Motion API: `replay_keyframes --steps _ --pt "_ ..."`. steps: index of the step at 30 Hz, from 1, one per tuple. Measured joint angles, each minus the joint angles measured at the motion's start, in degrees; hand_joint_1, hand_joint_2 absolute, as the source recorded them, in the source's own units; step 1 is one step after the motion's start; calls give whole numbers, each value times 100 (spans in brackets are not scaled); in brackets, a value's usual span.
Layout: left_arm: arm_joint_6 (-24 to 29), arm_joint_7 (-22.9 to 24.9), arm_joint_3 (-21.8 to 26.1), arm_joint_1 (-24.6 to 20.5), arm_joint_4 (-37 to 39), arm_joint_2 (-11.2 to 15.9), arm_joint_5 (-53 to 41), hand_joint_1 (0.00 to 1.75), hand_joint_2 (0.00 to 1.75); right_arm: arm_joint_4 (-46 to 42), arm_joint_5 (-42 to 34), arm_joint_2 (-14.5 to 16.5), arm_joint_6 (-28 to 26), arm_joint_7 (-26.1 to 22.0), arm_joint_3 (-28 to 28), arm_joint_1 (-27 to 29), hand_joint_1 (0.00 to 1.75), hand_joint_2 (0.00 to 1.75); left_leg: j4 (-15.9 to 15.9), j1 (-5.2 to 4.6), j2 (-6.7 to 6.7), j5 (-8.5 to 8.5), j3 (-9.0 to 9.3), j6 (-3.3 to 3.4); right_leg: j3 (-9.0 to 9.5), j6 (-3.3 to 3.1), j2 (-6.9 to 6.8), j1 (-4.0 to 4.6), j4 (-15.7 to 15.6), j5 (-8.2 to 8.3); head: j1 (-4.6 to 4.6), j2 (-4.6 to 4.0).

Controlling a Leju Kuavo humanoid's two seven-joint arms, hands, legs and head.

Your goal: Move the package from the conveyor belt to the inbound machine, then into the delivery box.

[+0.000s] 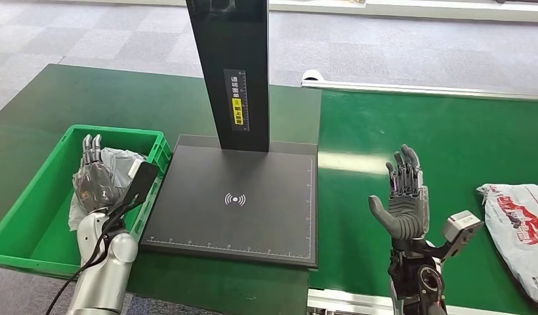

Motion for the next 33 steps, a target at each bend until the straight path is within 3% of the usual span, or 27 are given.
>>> replay_keyframes --steps 13,17,19,20,23,25,28,31,33 --pt "22 11 -151 -59 263 58 -4 0 175 0 12 -1 0 2 -17 1 0 175 -2 6 1 5 18 -5 14 -2 1 6 2 0 -1 0" --pt "618 -84 -158 -29 202 58 -232 0 175 -39 38 5 -8 2 -23 39 0 175 -2 8 4 5 16 -5 13 -2 3 8 2 0 -1 -1" --pt "886 -478 -41 33 -29 6 -413 0 175 -93 48 14 -20 2 -28 91 0 175 -2 10 4 5 12 -5 8 -2 3 10 3 0 -1 0" --pt "933 -891 104 61 -215 -71 -404 0 175 -118 50 20 -28 2 -30 115 0 175 -2 10 3 5 8 -5 5 -2 2 10 3 0 -2 0" --pt "980 -2846 826 83 -898 -502 355 0 175 -167 49 38 -58 2 -32 156 0 175 -1 9 -1 5 -3 -5 -1 -2 1 9 3 0 0 0" --pt "990 -3659 1122 126 -1315 -721 1327 0 175 -175 32 51 -87 2 -31 160 0 175 -1 7 4 3 -3 -5 -3 -1 3 7 3 0 1 -1" --pt "989 -3692 882 365 -2150 -784 2852 0 175 -175 -19 57 -121 -7 -22 163 0 175 1 7 4 2 -8 -4 -10 -1 3 7 1 0 1 -1" --pt "972 -3666 -32 744 -3231 -727 3759 0 175 -211 -48 61 -138 -13 -7 230 0 175 2 2 -15 -1 -12 -1 -7 10 -12 1 -2 -10 0 1" --pt "947 -3662 -682 926 -3532 -631 4115 0 175 -280 -46 73 -138 -15 14 311 0 175 2 -1 -28 -3 -12 1 -2 15 -23 -2 -3 -15 3 0"
